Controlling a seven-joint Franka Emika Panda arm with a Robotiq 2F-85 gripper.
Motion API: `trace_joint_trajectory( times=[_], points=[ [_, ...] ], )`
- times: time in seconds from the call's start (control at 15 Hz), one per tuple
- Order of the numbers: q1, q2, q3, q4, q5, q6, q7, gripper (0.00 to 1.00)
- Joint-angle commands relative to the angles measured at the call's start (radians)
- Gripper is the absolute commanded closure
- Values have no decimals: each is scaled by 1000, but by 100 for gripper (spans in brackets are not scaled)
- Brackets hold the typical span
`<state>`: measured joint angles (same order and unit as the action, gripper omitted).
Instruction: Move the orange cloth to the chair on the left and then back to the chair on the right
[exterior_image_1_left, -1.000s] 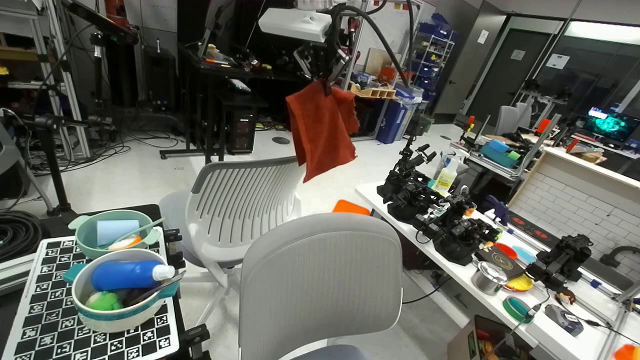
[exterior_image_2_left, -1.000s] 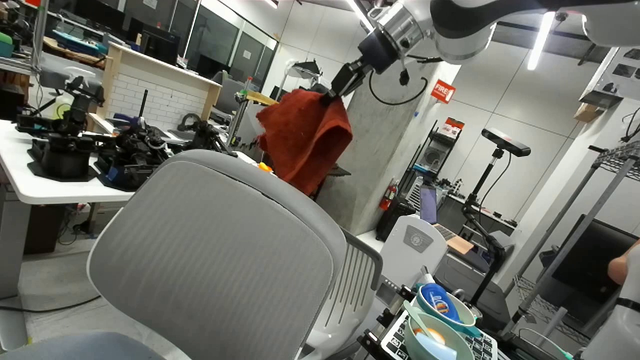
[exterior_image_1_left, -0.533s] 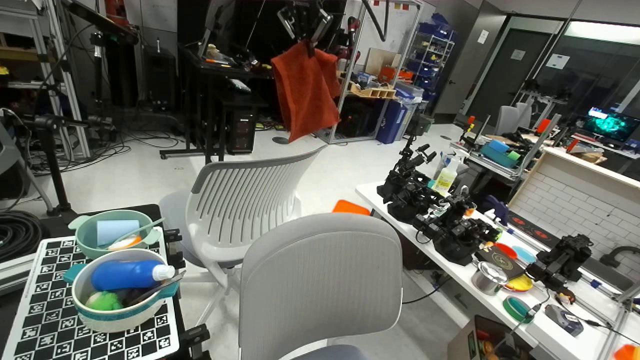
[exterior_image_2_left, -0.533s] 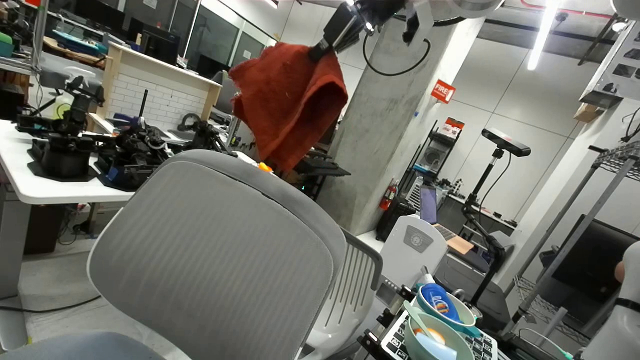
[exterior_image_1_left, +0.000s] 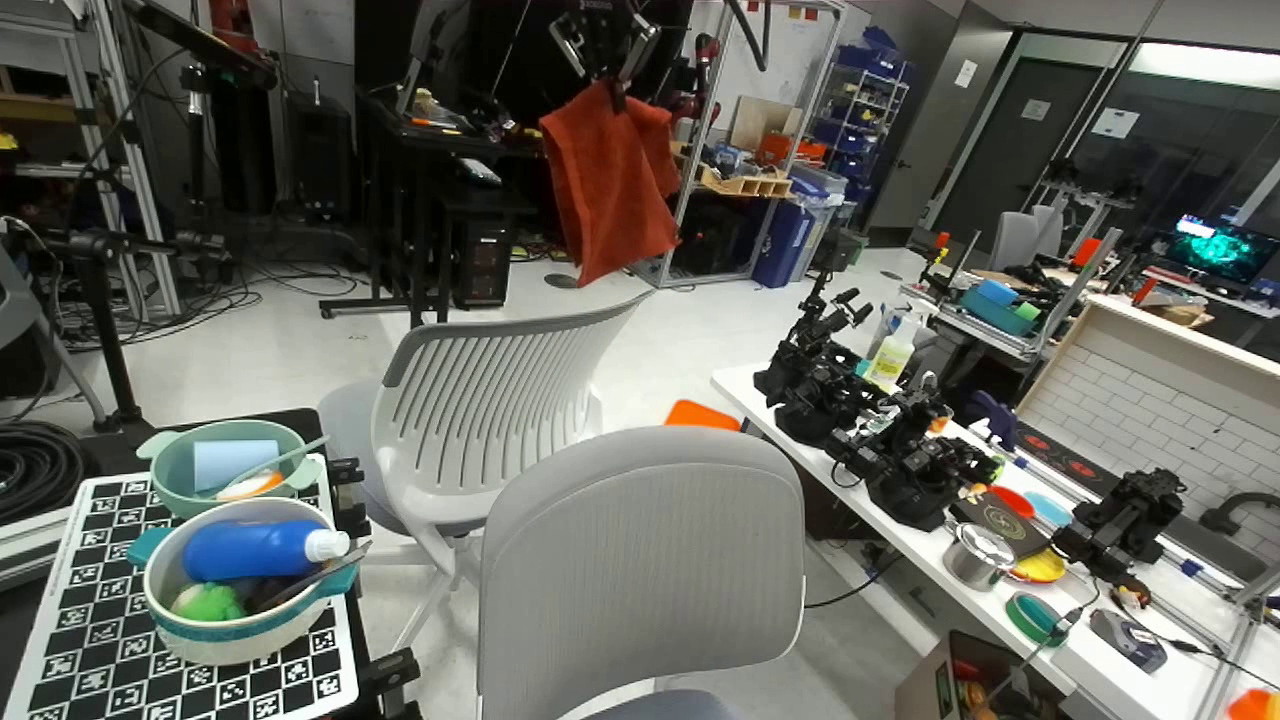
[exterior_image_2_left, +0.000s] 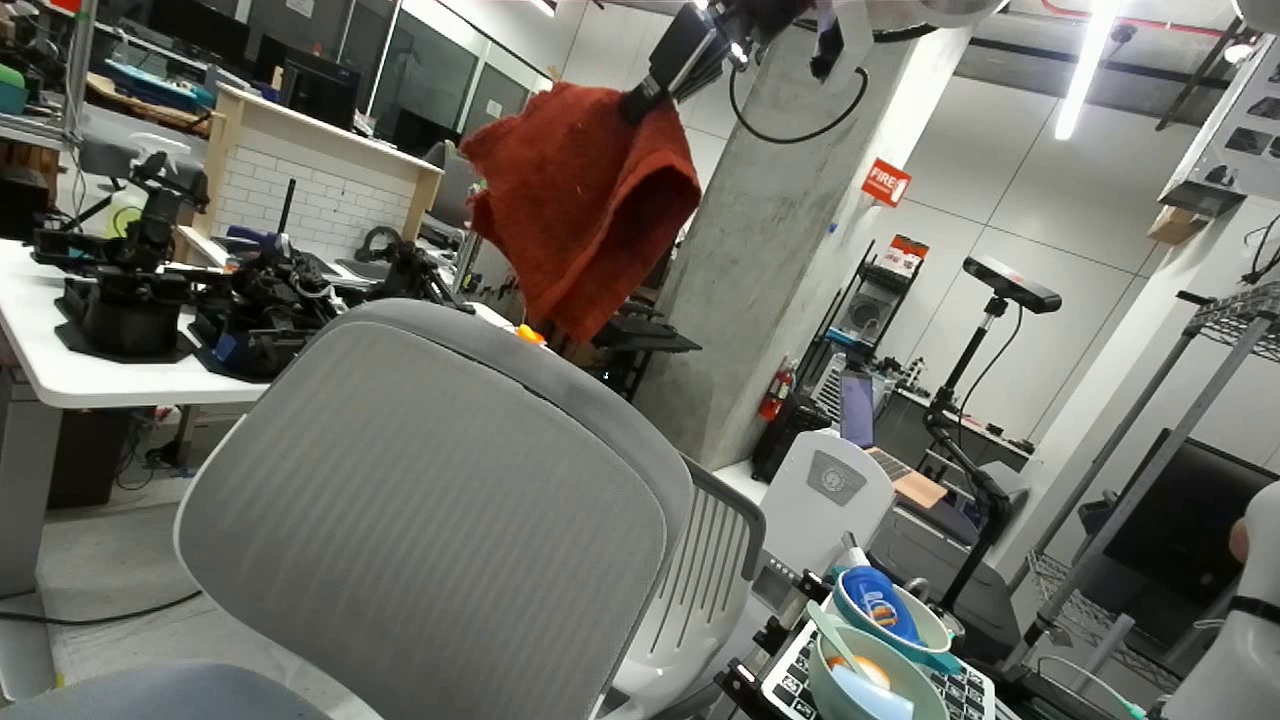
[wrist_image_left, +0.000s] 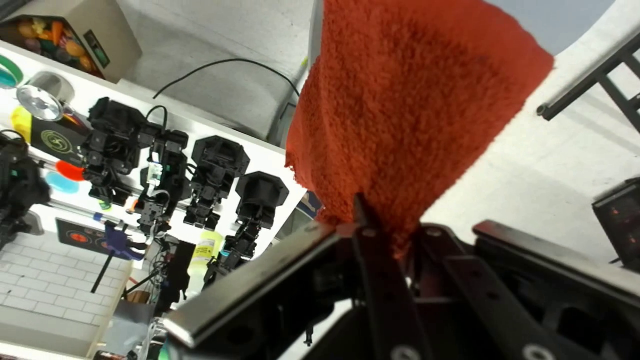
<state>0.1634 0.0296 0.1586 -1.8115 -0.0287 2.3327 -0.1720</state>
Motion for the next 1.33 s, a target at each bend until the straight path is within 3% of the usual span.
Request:
trace_joint_trajectory(
  times=[0.0, 0.67, 1.27],
  points=[
    [-18, -59, -16, -47, -37, -21, 6, 97],
    [-34, -78, -24, -169, -21, 12, -5, 97],
    [-14, -90, -8, -209, -16, 21, 1, 97]
  ],
)
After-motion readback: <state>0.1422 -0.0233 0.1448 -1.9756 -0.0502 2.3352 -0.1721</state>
